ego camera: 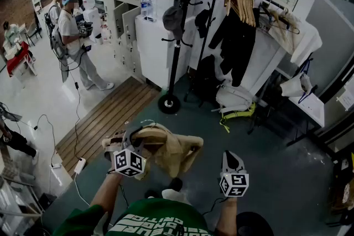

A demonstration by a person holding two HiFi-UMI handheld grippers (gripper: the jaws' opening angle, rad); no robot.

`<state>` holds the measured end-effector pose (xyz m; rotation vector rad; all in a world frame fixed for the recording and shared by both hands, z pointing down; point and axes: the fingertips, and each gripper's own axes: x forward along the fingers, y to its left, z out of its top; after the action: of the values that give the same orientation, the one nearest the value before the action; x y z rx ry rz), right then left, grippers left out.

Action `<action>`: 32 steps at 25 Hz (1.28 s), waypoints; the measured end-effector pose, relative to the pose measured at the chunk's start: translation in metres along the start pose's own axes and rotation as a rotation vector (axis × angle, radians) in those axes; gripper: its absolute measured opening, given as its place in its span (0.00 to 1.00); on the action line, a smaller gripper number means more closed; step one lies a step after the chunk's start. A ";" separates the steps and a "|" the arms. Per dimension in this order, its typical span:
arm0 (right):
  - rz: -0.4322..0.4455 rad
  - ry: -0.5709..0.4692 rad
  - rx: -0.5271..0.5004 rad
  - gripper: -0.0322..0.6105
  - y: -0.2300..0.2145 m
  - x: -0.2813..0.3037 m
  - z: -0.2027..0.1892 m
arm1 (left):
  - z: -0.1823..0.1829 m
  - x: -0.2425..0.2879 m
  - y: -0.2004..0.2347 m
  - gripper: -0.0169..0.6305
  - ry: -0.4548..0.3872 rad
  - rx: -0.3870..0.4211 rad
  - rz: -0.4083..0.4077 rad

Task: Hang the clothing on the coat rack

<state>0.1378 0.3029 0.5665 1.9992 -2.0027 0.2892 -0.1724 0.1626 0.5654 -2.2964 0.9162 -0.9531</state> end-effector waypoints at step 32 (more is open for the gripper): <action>0.066 -0.041 0.037 0.06 -0.068 0.104 0.020 | 0.031 0.098 0.036 0.18 0.041 -0.001 0.040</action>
<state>0.2058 0.1975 0.5793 1.9784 -2.1064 0.3047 -0.1111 0.0721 0.5636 -2.2583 0.9765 -0.9864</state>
